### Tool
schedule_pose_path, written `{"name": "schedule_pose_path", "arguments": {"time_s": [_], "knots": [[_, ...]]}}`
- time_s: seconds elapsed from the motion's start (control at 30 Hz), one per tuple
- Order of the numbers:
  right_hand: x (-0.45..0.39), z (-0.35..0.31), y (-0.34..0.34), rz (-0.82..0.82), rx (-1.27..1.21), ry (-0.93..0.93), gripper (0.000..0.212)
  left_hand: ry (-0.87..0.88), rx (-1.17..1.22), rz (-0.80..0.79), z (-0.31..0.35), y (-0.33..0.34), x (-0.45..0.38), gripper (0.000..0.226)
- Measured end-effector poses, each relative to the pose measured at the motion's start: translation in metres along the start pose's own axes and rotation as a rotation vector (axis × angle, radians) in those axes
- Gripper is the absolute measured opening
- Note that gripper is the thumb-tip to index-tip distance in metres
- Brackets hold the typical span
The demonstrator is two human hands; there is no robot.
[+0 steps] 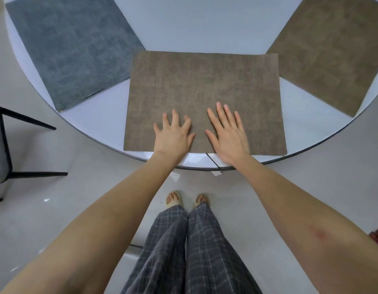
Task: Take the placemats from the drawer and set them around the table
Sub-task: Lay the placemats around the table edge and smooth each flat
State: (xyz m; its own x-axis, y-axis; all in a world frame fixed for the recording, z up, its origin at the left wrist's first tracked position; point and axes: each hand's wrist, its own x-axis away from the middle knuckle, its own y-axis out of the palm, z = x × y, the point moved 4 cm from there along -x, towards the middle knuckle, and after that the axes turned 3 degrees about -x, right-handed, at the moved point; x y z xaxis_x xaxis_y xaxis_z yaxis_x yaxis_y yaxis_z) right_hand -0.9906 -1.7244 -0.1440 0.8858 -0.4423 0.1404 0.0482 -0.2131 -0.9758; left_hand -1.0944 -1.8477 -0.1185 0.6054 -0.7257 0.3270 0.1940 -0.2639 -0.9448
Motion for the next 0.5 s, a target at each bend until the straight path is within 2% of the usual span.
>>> {"name": "schedule_pose_path", "arguments": {"time_s": [0.1,0.2,0.27,0.37,0.43,0.5], "knots": [[0.015,0.04,-0.003,0.009,-0.029,0.135,0.059,-0.051,-0.039,0.023,0.009,-0.007,-0.01,0.059],[0.038,0.074,-0.007,0.024,-0.054,0.279,0.061,-0.061,-0.076,-0.03,0.014,-0.009,-0.018,0.074],[0.056,0.096,-0.01,0.025,-0.095,0.381,0.064,-0.052,-0.1,-0.067,0.015,-0.017,-0.023,0.076],[0.07,0.114,-0.021,0.004,-0.122,0.461,0.066,-0.026,-0.117,-0.089,0.016,-0.042,-0.039,0.06],[0.054,0.112,-0.035,0.037,-0.116,0.432,0.066,0.003,-0.053,-0.051,0.017,-0.058,-0.056,0.046],[0.018,0.103,-0.048,0.089,-0.123,0.35,0.064,0.085,0.06,-0.008,0.019,-0.064,-0.079,0.043]]}}
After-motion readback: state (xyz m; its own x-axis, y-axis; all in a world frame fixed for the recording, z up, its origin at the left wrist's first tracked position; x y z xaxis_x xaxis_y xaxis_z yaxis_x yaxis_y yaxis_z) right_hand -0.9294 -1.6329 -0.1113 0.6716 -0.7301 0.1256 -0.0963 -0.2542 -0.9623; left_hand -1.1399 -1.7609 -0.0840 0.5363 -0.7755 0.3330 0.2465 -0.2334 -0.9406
